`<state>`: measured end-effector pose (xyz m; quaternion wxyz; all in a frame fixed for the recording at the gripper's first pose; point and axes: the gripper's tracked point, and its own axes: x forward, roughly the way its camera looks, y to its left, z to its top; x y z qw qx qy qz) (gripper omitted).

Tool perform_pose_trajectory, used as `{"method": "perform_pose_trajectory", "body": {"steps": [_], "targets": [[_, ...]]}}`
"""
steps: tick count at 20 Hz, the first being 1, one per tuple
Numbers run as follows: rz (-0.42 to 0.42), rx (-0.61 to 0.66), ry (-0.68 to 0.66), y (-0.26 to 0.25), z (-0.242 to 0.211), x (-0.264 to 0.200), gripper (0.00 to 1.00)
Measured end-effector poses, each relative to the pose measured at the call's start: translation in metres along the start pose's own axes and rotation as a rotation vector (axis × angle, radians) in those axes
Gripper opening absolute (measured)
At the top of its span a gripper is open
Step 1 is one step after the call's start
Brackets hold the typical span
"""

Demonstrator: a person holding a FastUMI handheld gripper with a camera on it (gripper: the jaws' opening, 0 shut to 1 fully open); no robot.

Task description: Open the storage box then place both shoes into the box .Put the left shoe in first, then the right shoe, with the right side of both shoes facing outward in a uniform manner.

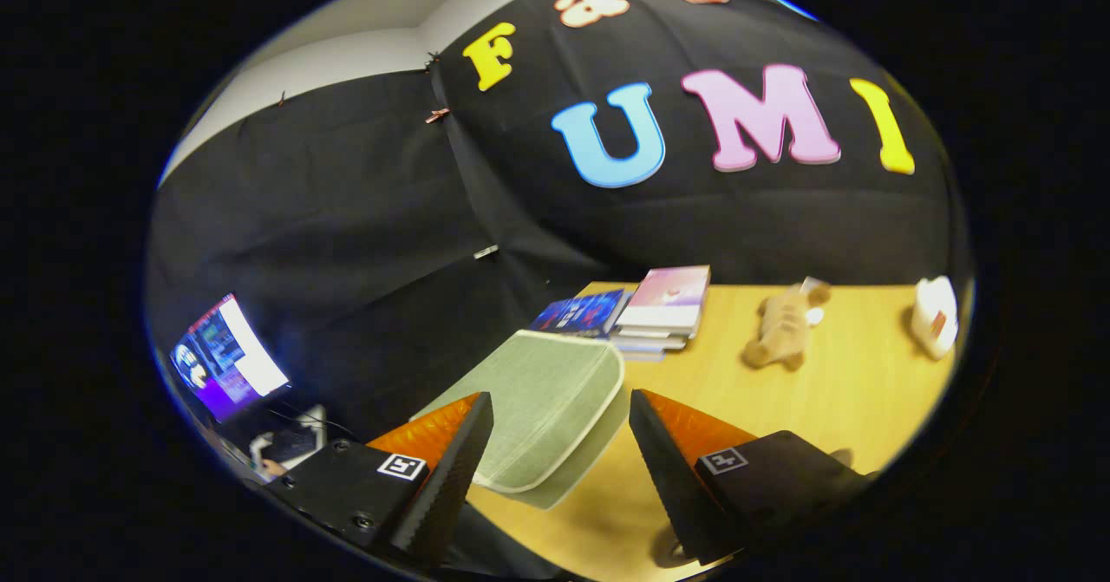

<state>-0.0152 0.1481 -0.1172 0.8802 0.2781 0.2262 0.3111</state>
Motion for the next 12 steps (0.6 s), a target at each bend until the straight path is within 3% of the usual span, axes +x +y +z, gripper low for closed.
{"method": "perform_pose_trajectory", "body": {"steps": [6,12], "targets": [[0.15,0.358,0.228,-0.007,-0.06,0.033,0.98],[0.202,0.682,0.357,-0.022,-0.097,0.059,0.98]]}}
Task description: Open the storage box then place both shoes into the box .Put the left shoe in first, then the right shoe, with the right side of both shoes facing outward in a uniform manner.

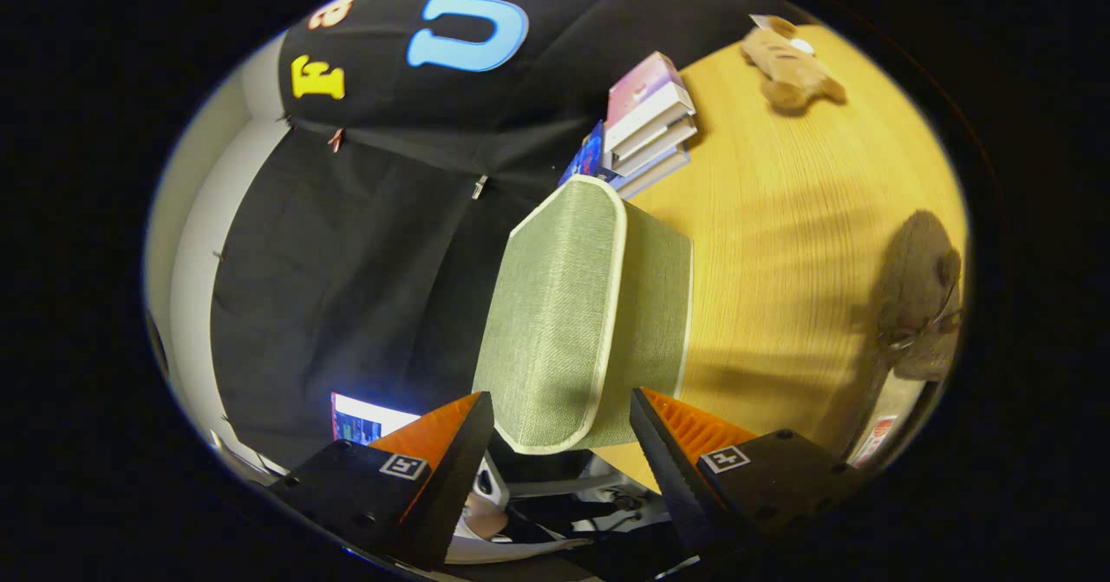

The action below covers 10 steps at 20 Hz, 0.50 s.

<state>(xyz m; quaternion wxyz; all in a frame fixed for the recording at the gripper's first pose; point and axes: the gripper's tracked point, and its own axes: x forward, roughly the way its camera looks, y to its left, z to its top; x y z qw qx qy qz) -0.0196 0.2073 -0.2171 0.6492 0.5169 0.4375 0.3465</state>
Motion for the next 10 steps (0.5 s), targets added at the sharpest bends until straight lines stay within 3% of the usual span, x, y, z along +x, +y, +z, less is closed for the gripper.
{"method": "perform_pose_trajectory", "body": {"steps": [4,10], "targets": [[0.036,0.103,0.014,-0.018,0.002,0.015,0.97],[0.172,0.217,0.048,-0.009,-0.001,0.038,0.97]]}}
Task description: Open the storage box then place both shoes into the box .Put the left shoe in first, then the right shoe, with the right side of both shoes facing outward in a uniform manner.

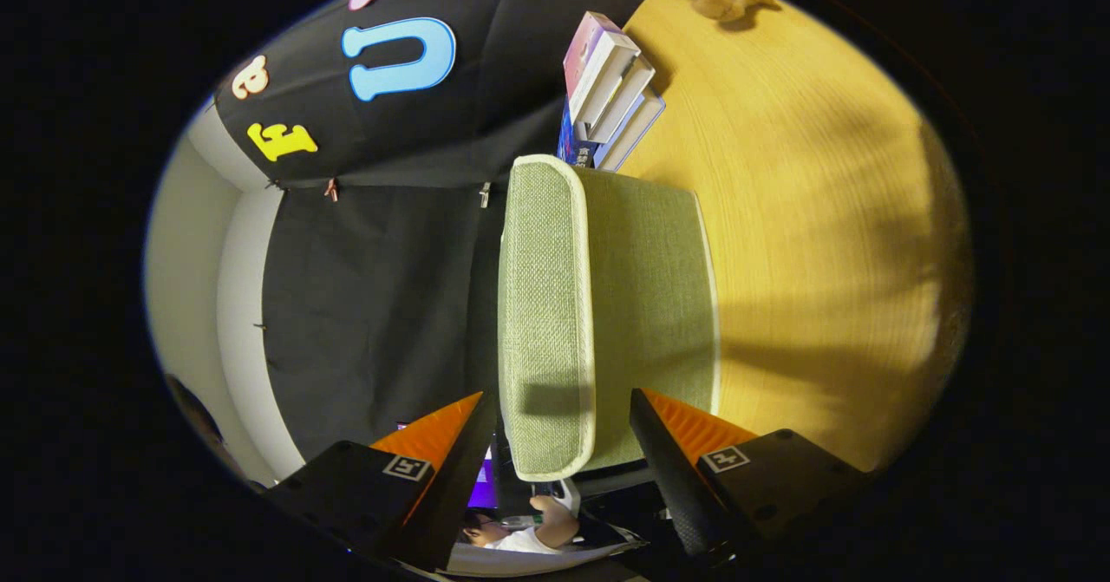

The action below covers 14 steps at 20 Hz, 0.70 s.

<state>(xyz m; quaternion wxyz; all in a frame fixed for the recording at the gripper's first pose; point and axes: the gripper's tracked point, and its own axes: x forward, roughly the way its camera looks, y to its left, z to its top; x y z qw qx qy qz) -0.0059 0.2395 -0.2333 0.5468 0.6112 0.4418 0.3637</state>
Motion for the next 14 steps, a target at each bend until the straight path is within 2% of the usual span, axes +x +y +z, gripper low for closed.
{"method": "perform_pose_trajectory", "body": {"steps": [5,6,7,11,12,14], "targets": [[0.106,0.062,0.029,0.001,-0.001,0.016,0.95],[0.132,0.076,0.014,0.002,0.003,0.016,0.91],[0.16,0.087,-0.011,0.004,0.009,0.015,0.84],[0.247,0.055,-0.059,0.012,0.015,0.005,0.31],[0.247,0.012,-0.09,0.016,0.02,0.002,0.1],[0.232,-0.029,-0.097,0.019,0.017,0.0,0.07]]}}
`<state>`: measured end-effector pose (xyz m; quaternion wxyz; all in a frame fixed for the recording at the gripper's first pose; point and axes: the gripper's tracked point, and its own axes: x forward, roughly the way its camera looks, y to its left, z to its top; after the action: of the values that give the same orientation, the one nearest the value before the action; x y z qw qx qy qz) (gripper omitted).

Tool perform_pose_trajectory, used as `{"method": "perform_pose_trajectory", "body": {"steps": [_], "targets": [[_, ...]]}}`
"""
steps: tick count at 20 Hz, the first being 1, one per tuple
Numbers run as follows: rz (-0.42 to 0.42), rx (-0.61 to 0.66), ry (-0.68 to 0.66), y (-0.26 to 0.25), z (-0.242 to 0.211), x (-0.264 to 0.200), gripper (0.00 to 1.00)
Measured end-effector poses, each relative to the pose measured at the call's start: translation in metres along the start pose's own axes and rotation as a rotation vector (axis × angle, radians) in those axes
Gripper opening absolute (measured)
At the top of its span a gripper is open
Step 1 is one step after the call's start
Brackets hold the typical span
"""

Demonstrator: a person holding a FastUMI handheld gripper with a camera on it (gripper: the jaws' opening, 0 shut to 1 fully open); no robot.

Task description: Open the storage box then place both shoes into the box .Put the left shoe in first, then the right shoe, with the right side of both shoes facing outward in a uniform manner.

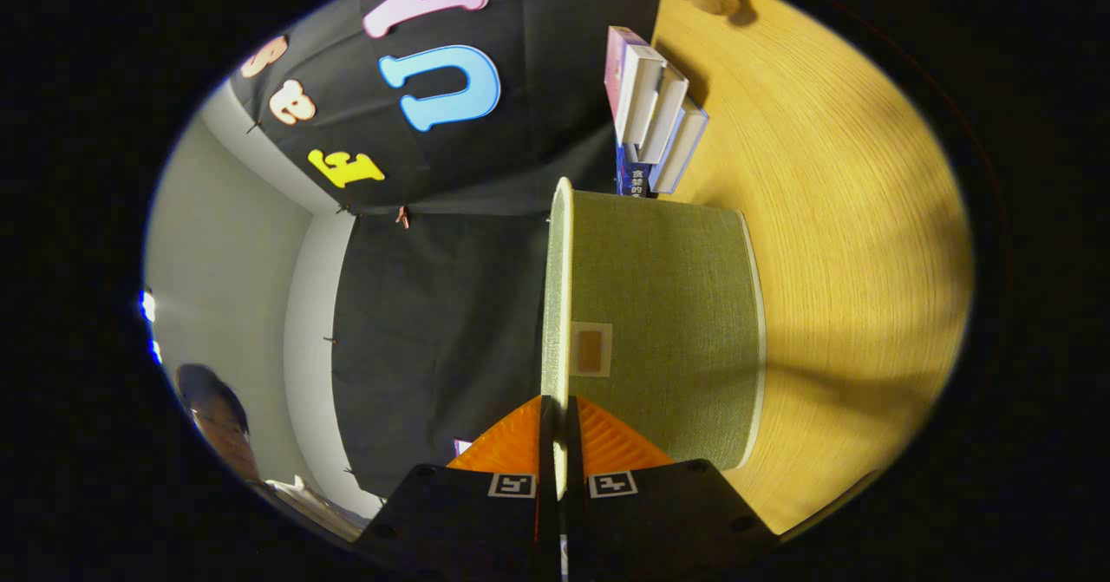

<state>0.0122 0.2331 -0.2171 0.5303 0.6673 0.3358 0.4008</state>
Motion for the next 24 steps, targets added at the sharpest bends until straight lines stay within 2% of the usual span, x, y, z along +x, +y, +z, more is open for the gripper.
{"method": "perform_pose_trajectory", "body": {"steps": [4,13,17,24], "targets": [[-0.048,-0.069,-0.027,0.02,0.001,-0.001,0.05],[-0.134,-0.286,-0.096,0.09,-0.009,0.021,0.07],[-0.122,-0.364,-0.085,0.128,-0.021,0.05,0.07],[-0.082,-0.492,-0.004,0.182,-0.051,0.131,0.08]]}}
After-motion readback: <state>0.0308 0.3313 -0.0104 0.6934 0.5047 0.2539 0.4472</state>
